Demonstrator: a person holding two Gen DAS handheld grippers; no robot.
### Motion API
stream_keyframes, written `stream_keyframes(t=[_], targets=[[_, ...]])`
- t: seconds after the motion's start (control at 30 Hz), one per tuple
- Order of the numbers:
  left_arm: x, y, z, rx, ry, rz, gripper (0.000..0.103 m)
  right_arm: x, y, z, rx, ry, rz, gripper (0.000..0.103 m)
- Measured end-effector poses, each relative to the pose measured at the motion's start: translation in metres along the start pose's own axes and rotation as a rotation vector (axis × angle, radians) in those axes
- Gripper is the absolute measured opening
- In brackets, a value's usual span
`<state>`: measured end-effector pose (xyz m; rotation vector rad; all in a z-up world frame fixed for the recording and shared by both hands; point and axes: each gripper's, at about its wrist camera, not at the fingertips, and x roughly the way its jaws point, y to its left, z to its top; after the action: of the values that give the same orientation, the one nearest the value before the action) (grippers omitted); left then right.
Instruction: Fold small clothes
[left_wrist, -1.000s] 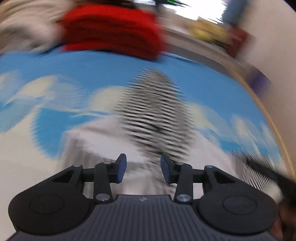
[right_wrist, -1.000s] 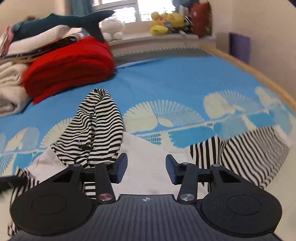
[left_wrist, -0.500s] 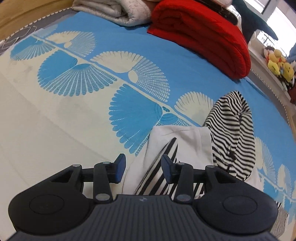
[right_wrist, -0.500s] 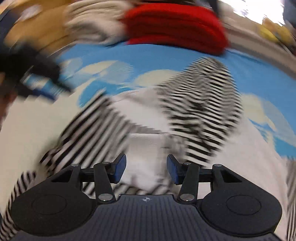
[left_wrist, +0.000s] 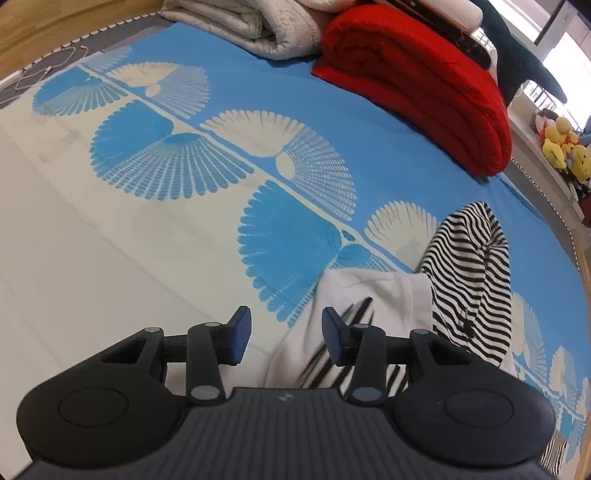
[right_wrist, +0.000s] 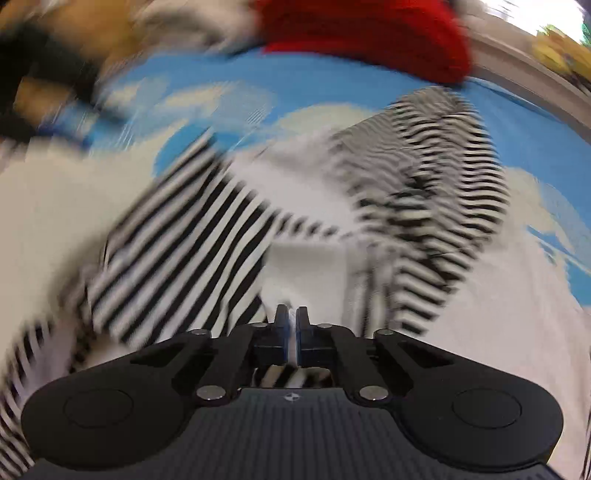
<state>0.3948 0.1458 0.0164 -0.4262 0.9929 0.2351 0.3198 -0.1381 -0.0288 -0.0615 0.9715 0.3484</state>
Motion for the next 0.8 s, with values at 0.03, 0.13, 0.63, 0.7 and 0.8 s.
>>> stream_keyframes(t=[0.03,0.13,0.63,0.7,0.8], targets=[[-0.001,0.001,0.0,0.006,-0.002,0.002,0.047,-0.013,-0.01,0.004,0.054,-0.04,-0.007,0.002],[0.0,0.003,-0.001,0.03,0.002,0.006,0.047,-0.06,-0.044,0.009,0.209,-0.178,-0.05,0.002],[0.024,-0.017,-0.03,0.131,0.112,-0.025,0.047,-0.086,-0.175,-0.079,0.684,0.031,-0.331,0.012],[0.026,-0.027,-0.036,0.155,0.123,-0.038,0.047,-0.089,-0.18,-0.08,0.716,0.015,-0.326,0.041],[0.031,-0.039,-0.045,0.196,0.143,-0.058,0.047,-0.074,-0.187,-0.076,0.743,0.027,-0.235,0.053]])
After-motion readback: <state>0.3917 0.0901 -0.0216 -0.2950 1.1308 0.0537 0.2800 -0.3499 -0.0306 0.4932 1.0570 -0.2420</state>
